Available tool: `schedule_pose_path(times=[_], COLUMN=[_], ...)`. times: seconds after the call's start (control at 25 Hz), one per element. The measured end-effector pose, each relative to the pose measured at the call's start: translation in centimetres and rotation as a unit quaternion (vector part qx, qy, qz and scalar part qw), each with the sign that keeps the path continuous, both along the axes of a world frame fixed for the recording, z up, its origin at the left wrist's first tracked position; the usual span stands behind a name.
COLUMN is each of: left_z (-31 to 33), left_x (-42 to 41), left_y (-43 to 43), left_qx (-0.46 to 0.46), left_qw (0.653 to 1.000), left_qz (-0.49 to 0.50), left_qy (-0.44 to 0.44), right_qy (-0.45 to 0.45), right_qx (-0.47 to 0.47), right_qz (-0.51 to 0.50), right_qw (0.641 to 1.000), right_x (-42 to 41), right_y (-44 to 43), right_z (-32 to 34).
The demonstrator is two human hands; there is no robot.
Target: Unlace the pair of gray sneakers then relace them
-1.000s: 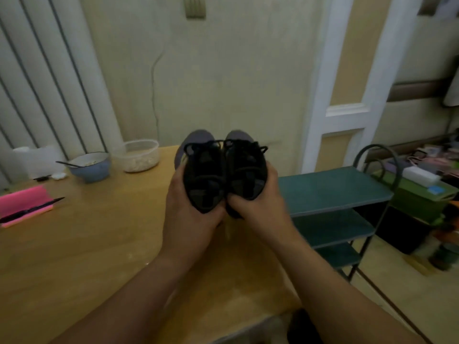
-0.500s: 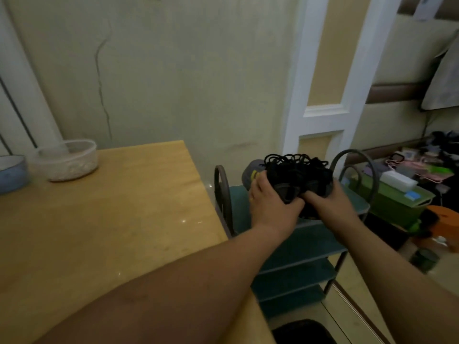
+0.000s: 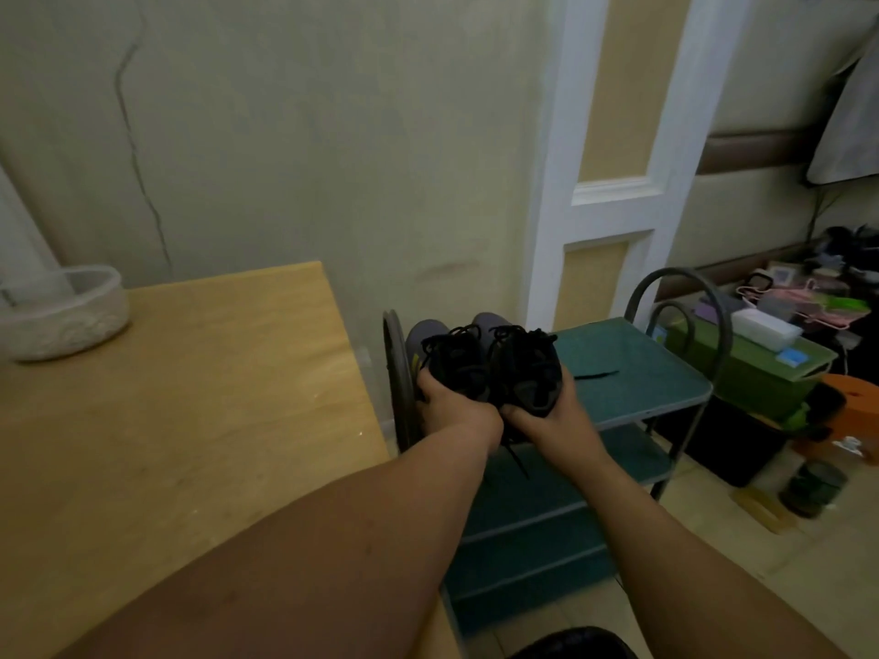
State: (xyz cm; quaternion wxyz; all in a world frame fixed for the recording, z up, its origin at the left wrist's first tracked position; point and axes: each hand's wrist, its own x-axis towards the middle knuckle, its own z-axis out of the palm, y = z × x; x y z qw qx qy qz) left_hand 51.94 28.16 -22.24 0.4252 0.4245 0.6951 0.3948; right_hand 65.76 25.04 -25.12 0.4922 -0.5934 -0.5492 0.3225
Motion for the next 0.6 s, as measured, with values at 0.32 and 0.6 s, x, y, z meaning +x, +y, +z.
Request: schedule_pose_path(times=[0.32,0.6], left_z=[-0.2,0.4], left_x=[0.2,0.1], left_y=[0.5,-0.9], left_qx=[0.011,-0.018], left_qw=[0.997,0.995], left_qz=[-0.049,-0.055], left_qy=[0.063,0.079], right_qy=[-0.045,-0.057], right_qx=[-0.028,-0.074], right_qz=[-0.016,-0.021], right_qw=[0.998,0.995], right_x=[1.0,0.7], right_y=[1.4,-0.2], right_z=[-0.2,1.9])
